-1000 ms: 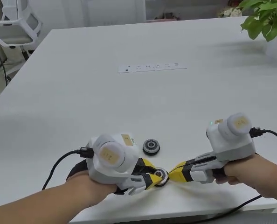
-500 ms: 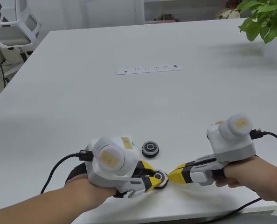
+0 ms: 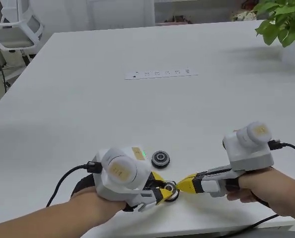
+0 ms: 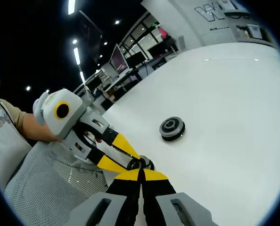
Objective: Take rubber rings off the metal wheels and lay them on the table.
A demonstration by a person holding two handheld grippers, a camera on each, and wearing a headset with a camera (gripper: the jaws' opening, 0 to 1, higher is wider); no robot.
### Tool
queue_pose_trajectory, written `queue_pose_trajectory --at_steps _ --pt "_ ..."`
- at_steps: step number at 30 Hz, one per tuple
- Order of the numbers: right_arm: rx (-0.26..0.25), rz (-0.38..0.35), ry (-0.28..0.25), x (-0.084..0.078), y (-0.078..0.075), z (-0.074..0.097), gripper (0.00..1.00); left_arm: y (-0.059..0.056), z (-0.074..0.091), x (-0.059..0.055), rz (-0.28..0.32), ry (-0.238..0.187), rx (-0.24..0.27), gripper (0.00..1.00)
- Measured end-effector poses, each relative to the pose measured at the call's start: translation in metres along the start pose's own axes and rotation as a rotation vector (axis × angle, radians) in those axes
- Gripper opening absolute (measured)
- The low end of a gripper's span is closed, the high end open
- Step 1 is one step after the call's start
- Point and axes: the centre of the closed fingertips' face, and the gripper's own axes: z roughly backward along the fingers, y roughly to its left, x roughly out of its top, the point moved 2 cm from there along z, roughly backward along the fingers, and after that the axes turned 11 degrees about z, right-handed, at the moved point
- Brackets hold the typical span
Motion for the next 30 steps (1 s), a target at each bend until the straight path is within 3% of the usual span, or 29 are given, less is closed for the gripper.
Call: queue_pose_trajectory --at_steps 10,12,13,14,22,30 --pt "0.029 0.015 0.006 0.0 0.006 -0.005 0.0 0.0 0.0 0.0 -0.005 0.001 0.001 0.12" --pt "0.061 0.011 0.011 0.0 0.011 -0.006 0.0 -0.001 0.0 0.0 -0.005 0.0 -0.001 0.12" --pt "0.025 -0.017 -0.027 0.005 0.009 -0.007 0.0 -0.001 0.0 -0.001 -0.002 0.003 0.001 0.12" --pt "0.062 0.009 0.007 -0.001 0.014 -0.005 0.0 -0.001 0.0 0.0 -0.004 -0.001 -0.002 0.12" --pt "0.025 0.009 -0.021 0.001 0.004 -0.002 0.0 -0.001 -0.001 0.001 0.001 -0.005 -0.005 0.13" --pt "0.026 0.011 -0.028 0.004 0.004 -0.002 0.0 0.0 -0.001 0.002 0.029 0.009 -0.034 0.14"
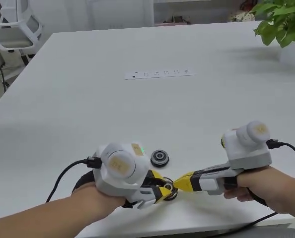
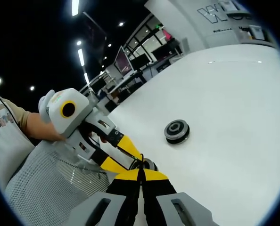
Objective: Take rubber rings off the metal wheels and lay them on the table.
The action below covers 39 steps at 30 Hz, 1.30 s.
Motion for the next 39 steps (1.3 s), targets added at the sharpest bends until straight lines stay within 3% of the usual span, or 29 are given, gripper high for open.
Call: queue_pose_trajectory --at_steps 5,12,23,29,31,32,34,39 --pt "0.003 -0.005 -0.002 0.002 -0.001 0.0 0.0 -0.002 0.003 0.0 0.007 0.008 -0.015 0.17" --pt "0.012 -0.005 -0.006 0.006 0.003 -0.001 0.0 -0.007 0.013 0.008 0.037 -0.02 -0.052 0.24" --pt "0.028 -0.001 -0.024 0.015 0.014 0.0 0.0 -0.003 0.043 0.022 0.124 -0.107 -0.058 0.38" --pt "0.038 -0.003 -0.033 0.021 0.017 0.001 0.0 0.002 0.063 0.021 0.117 -0.134 -0.036 0.46" --pt "0.044 -0.011 -0.042 0.024 0.018 0.001 0.0 0.004 0.07 0.018 0.105 -0.122 -0.023 0.48" --pt "0.044 -0.009 -0.042 0.026 0.018 0.0 0.0 0.005 0.074 0.016 0.062 -0.096 -0.01 0.49" --pt "0.047 -0.004 -0.04 0.028 0.019 -0.001 0.0 0.004 0.081 0.018 0.03 -0.105 -0.004 0.51" --pt "0.051 0.007 -0.037 0.033 0.02 -0.003 0.0 0.005 0.099 0.021 0.049 -0.14 0.006 0.55"
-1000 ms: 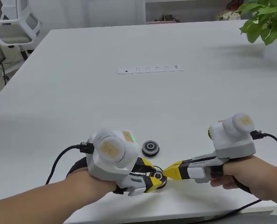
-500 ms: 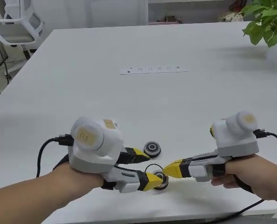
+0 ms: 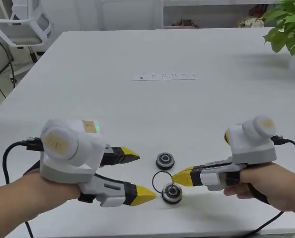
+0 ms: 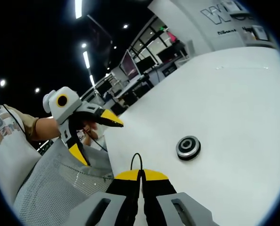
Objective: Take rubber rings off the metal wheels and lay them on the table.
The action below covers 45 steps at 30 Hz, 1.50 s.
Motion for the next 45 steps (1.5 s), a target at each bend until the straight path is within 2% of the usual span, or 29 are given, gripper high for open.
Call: queue_pose_trajectory --at_steps 6,13,24,34,40,45 --pt "0.003 0.012 0.008 0.006 -0.001 -0.006 0.0 0.004 0.014 -0.003 0.012 -0.012 0.02 0.6" --pt "0.002 0.024 0.025 0.01 -0.008 -0.014 0.0 0.014 0.031 -0.009 0.057 -0.025 0.056 0.66" --pt "-0.011 0.042 0.07 0.011 -0.018 -0.035 0.0 0.026 0.053 -0.017 0.094 -0.037 0.107 0.69" --pt "-0.033 0.055 0.131 0.0 -0.024 -0.049 0.0 0.027 0.055 -0.025 0.105 -0.022 0.122 0.7" --pt "-0.063 0.1 0.172 -0.007 -0.028 -0.054 0.0 0.028 0.053 -0.028 0.086 -0.005 0.13 0.71" --pt "-0.077 0.124 0.171 -0.006 -0.03 -0.053 0.08 0.027 0.052 -0.029 0.077 0.005 0.128 0.71"
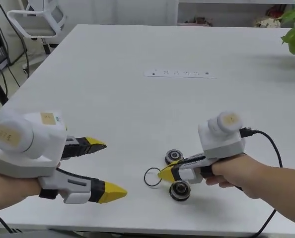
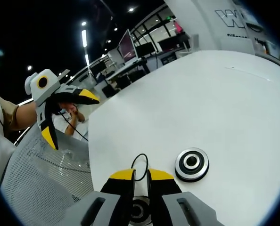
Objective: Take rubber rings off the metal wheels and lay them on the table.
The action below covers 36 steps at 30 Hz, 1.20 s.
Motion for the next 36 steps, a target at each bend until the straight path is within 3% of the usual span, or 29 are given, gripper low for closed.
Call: queue_pose_trajectory --at_steps 4,9,17,26,36 --pt "-0.007 0.01 -0.005 0.0 -0.001 0.002 0.18 0.0 0.0 0.0 -0.003 0.004 0.001 0.7" --pt "0.001 0.014 -0.024 0.004 0.001 0.006 0.22 0.001 0.0 0.0 0.005 0.012 -0.001 0.68" --pt "0.002 0.032 -0.065 0.012 0.006 0.019 0.27 0.003 -0.002 0.001 0.021 0.024 -0.009 0.67" --pt "-0.016 0.067 -0.102 0.017 0.011 0.042 0.31 0.002 -0.012 0.006 0.001 0.033 -0.021 0.68" --pt "-0.032 0.13 -0.073 0.002 0.011 0.061 0.33 0.0 -0.03 0.013 -0.02 0.044 -0.042 0.67"
